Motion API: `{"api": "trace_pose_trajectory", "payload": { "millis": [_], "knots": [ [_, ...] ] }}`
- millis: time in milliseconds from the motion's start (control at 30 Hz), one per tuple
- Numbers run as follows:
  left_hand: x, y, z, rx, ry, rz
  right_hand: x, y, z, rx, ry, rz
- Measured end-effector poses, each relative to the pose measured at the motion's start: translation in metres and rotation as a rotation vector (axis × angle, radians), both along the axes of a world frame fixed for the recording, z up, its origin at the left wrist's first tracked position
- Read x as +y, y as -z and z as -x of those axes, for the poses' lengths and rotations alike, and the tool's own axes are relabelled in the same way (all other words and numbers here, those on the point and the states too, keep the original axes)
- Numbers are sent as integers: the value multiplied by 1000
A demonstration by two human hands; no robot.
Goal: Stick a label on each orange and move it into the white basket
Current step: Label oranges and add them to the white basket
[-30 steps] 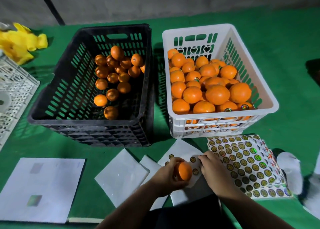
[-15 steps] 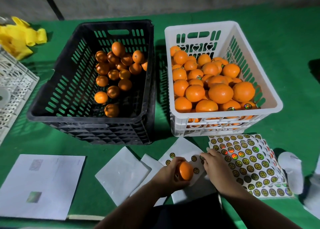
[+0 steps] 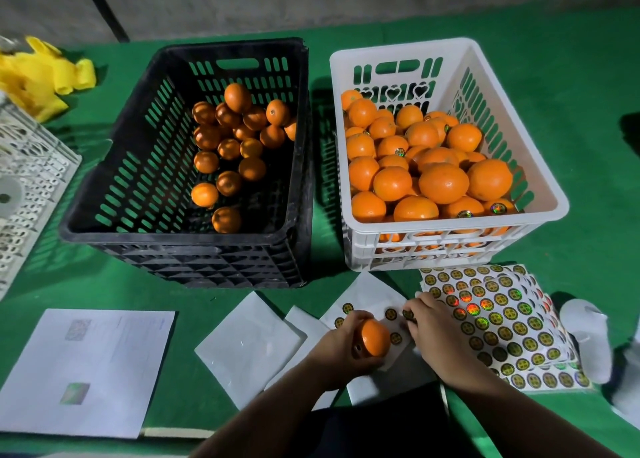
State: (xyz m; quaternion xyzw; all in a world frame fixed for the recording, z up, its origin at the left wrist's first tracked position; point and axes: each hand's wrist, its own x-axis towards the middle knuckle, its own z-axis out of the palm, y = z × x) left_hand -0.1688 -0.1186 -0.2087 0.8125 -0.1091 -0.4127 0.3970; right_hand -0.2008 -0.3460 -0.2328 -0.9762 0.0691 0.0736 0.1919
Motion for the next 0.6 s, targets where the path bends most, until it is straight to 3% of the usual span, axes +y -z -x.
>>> {"api": "trace_pose_trajectory", "payload": {
  "millis": [233, 400, 600],
  "knots": [
    [1, 1, 0, 14, -3, -4, 2, -3, 4, -61, -1, 4],
    [0, 0, 0, 29, -16, -7, 1, -8, -11, 41, 206, -286],
    [1, 0, 0, 24, -21, 1, -11, -19, -29, 69, 244, -330]
  ]
}}
